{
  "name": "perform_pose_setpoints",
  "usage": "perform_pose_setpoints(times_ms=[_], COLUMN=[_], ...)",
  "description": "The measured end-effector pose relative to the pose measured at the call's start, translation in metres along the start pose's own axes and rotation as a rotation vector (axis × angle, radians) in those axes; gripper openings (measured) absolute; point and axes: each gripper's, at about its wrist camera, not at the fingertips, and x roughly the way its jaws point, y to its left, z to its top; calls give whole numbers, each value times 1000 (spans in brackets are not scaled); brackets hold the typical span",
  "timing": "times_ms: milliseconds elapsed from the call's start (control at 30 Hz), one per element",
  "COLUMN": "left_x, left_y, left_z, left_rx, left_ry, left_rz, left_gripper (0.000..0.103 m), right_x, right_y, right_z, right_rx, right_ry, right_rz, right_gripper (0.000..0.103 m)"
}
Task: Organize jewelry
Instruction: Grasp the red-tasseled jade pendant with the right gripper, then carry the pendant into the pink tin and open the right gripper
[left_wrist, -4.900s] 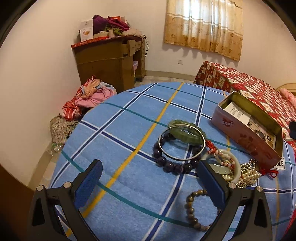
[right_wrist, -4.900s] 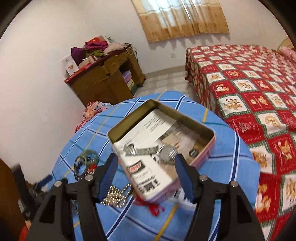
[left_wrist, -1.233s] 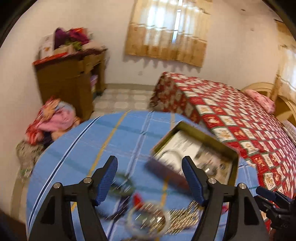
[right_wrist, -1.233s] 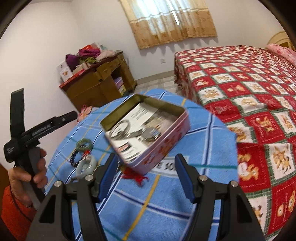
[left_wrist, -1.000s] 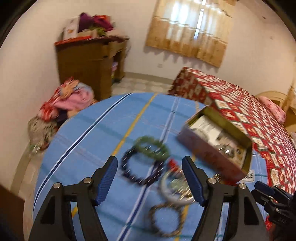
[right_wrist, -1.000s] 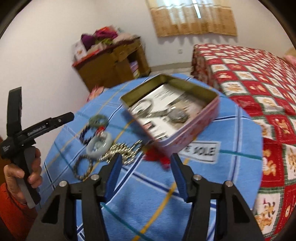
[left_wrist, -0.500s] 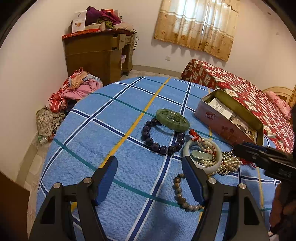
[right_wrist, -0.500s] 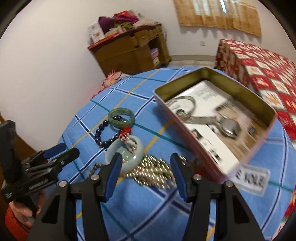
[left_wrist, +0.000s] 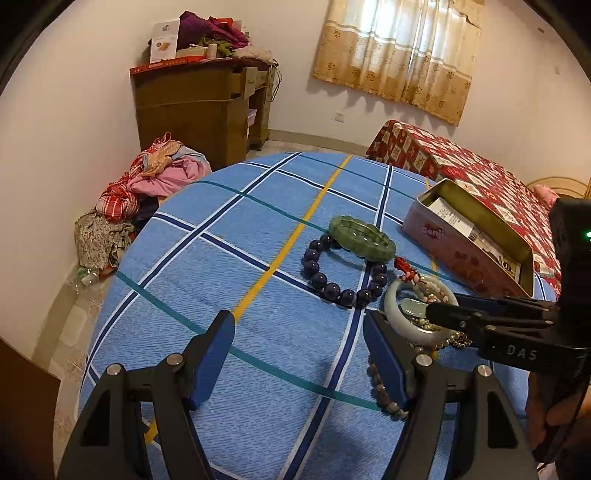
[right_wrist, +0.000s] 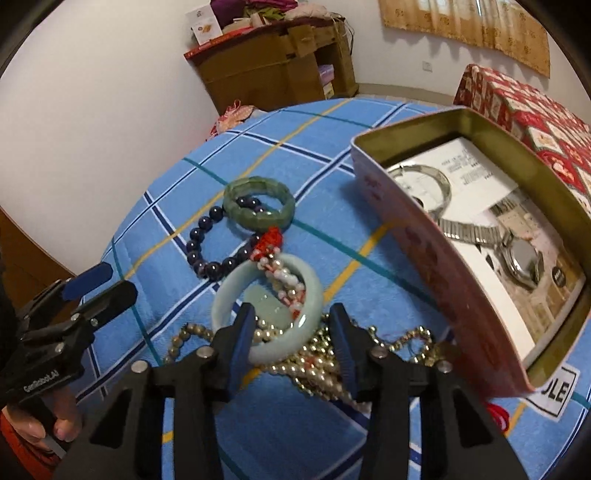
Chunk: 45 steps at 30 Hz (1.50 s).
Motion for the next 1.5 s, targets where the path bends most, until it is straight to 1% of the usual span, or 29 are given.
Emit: perform_pose_setpoints(times_ms=[67,100,133,233,333,367,467,500,567,633,700,800,867,967,1000,1033,1067,1100,1167,1200,1300,1367,1400,1433,1500], left_x=[-1,-1,-2,-3,-3,-3,-3,-4,-7,-10,-11,-13,-13,-14,-14,-15,-15,-16,-18,-19,-22,-22,-22,-22,-22], left_y=[1,2,3,5,6,6,5,4,4,6,9,16,20,25,26,27,27,28,28,28,28,28,28,27,26], left_z=[0,0,1,2,2,2,1,1,1,2,2,3,3,3,2,2,2,2,2,2,1,1,1,1,1], left_rx=[0,0,-1,-7,-12,-13,-11,-8,-3,-4,-13,-28,-41,-60,-63,-65,-66,-68,-72,-73,-72,-72,-73,-75,-74], left_ry=[-2,-4,-6,-10,-12,-12,-10,-11,-16,-25,-28,-31,-30,-29,-30,-31,-33,-35,-40,-42,-49,-49,-49,-48,-47], left_rz=[-1,-1,-1,-4,-5,-7,-9,-10,-9,-4,2,9,12,7,7,9,9,7,3,1,-4,-5,-7,-10,-13], left_gripper=[72,72,72,72,72,72,72,72,72,72,72,72,72,72,72,72,72,72,72,72,72,72,72,72,72], right_x=[0,-1,-4,-10,-20,-24,-32,-34,-37,-34,-29,-20,-10,-5,-3,-2,-2,0,-2,-4,-23,-39,-46,-56,-70], right_y=[-3,-4,-5,-5,-4,-3,3,4,12,25,36,51,56,63,65,67,67,66,60,54,26,13,10,4,-1], right_z=[-1,-2,-4,-17,-29,-31,-28,-25,-18,-13,-11,-12,-13,-19,-19,-19,-17,-16,-14,-12,-5,-1,0,2,6], right_rx=[20,28,38,46,36,24,-17,-26,-52,-103,-149,-199,-236,-300,-320,-341,-351,-350,-326,-296,-105,-17,11,48,88], right_ry=[18,26,42,72,68,59,7,-6,-31,-42,-37,-17,-2,-16,-16,-13,-9,-6,-11,-13,-53,-92,-109,-134,-166], right_rz=[35,50,86,132,119,100,36,37,67,67,63,84,37,-15,-31,-54,-60,-64,-86,-74,88,173,206,257,307], right_gripper=[38,32,29,27,27,27,28,29,36,51,52,52,50,49,40,26,18,15,14,14,14,14,14,14,14])
